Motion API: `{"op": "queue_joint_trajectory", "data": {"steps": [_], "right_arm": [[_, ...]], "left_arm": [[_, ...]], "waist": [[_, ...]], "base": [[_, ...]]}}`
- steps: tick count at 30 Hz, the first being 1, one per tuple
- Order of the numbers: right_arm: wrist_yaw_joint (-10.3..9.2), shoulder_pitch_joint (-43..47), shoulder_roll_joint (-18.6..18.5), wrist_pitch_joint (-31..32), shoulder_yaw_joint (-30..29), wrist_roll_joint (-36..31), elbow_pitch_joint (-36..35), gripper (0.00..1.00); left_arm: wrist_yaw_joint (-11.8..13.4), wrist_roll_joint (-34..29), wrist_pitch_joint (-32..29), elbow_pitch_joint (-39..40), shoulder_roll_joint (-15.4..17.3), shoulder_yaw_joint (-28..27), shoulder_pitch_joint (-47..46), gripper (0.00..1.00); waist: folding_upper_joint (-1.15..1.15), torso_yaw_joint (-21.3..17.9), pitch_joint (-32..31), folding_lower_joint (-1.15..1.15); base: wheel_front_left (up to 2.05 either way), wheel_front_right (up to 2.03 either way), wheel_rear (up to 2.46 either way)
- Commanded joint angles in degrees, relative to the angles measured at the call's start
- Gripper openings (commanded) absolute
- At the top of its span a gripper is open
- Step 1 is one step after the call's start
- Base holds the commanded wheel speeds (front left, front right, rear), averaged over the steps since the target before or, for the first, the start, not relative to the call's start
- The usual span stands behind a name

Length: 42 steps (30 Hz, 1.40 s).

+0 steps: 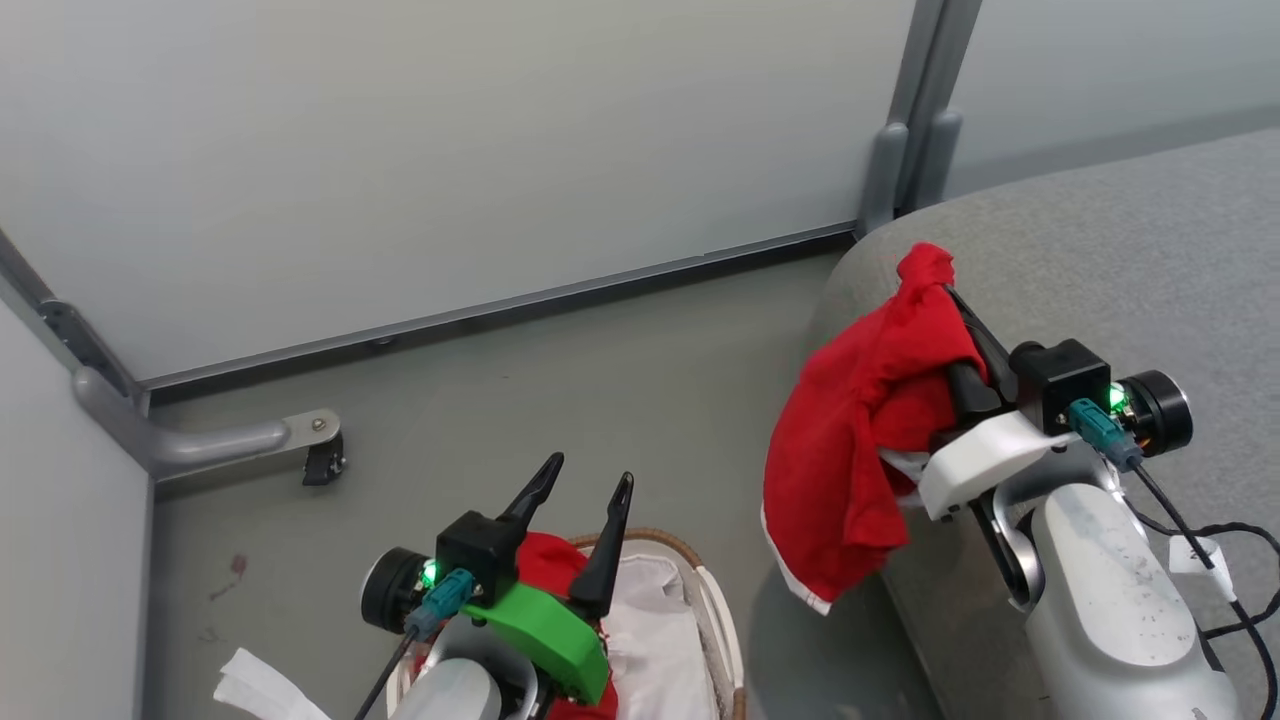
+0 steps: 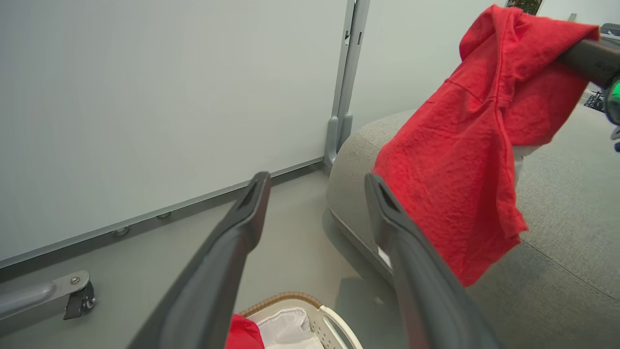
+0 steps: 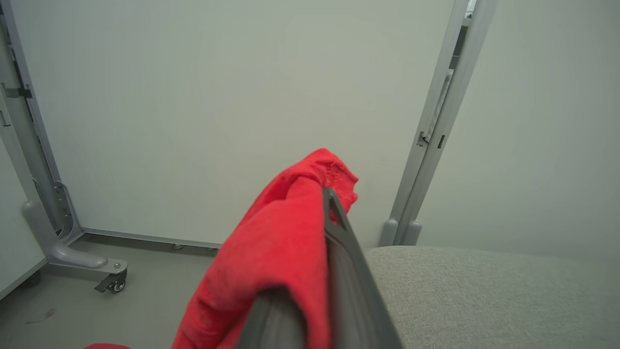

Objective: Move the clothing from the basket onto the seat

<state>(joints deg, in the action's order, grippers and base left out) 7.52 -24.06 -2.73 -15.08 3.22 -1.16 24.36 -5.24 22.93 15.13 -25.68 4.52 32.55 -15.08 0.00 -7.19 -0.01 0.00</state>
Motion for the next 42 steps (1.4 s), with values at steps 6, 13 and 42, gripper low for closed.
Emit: {"op": "queue_joint_trajectory", "data": {"steps": [6, 13, 42], "right_arm": [[-0.06, -0.9, -0.2, -0.1, -2.6, -1.7, -1.2, 0.00], [-0.06, -1.6, -0.2, -0.1, -6.9, -3.6, -2.7, 0.00], [-0.06, -35.5, -11.8, -0.1, -20.7, -14.6, 7.8, 0.00]], "left_arm": [[-1.0, -2.2, 0.0, 0.7, -0.9, -0.9, 1.0, 1.00], [-1.7, -4.0, 0.0, 0.6, -1.3, -0.4, -1.5, 1.00], [-2.3, -7.8, 0.0, 2.6, 1.3, 3.9, -13.0, 1.00]], "waist": [[0.00, -8.5, 3.0, 0.00], [0.00, -14.5, 6.5, 0.00], [0.00, -9.2, 28.8, 0.00]], "base": [[0.00, 0.00, 0.00], [0.00, 0.00, 0.00], [0.00, 0.00, 0.00]]}}
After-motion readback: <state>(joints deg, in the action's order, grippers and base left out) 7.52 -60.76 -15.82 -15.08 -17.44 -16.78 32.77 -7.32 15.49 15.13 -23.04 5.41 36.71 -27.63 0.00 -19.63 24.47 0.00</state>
